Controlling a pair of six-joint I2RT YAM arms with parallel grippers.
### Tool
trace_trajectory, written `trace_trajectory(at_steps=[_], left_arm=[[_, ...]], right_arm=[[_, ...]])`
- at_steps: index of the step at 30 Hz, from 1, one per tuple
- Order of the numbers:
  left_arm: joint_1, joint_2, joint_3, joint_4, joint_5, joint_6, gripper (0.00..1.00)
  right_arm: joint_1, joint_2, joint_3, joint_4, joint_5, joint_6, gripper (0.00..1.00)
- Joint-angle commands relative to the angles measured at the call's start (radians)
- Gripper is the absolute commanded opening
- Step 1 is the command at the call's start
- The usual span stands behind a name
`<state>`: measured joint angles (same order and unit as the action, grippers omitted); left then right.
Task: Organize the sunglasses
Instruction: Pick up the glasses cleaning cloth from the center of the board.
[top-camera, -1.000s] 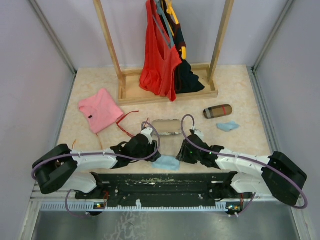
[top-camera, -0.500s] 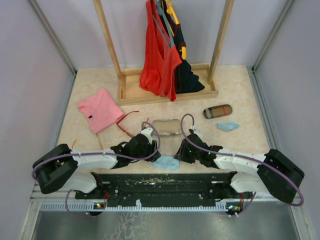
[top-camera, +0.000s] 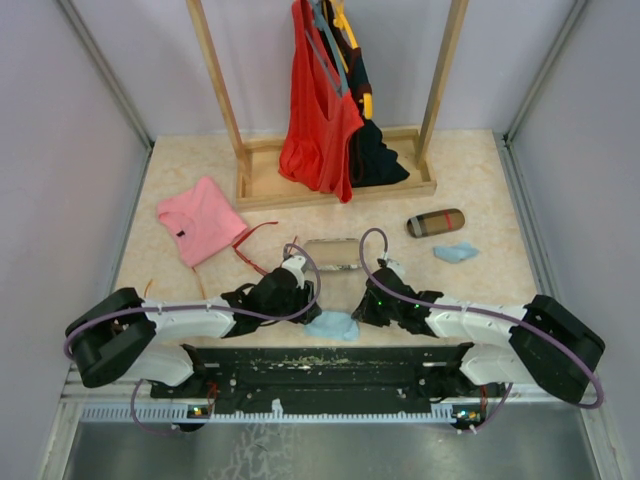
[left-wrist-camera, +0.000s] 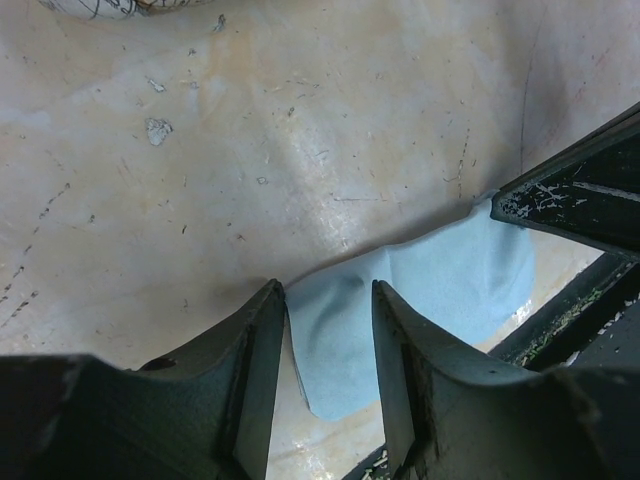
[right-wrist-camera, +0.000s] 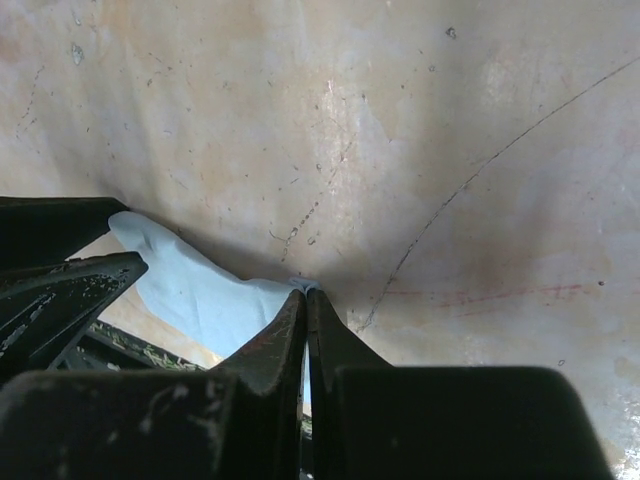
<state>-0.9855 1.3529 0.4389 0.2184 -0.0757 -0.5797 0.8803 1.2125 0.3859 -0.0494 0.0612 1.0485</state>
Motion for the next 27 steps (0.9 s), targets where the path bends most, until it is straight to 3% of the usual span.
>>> trace_trajectory(at_steps=[1,6,15,23,27], left_arm=[[0.004,0.019,-0.008,-0.014,0.023,-0.004,0.46],[0.004,0.031,-0.001,-0.010,0.024,-0.003,0.45],[0.004,0.038,0.004,-0.017,0.014,-0.006,0.26],[0.004,0.021,0.007,-0.029,-0.009,-0.005,0.03],[0.004,0.001,0.009,-0.036,-0.028,-0.003,0.01]], right_arm=[[-0.007,0.020,-0.019,-0.024,0.026,-0.020,0.00],[-0.006,0.020,-0.018,-0.022,0.024,-0.028,0.00],[-0.007,0.022,-0.015,-0.024,0.024,-0.037,0.00],[-0.006,-0.001,0.000,-0.001,0.039,-0.090,0.00],[-0.007,-0.027,0.015,0.016,0.054,-0.140,0.00]])
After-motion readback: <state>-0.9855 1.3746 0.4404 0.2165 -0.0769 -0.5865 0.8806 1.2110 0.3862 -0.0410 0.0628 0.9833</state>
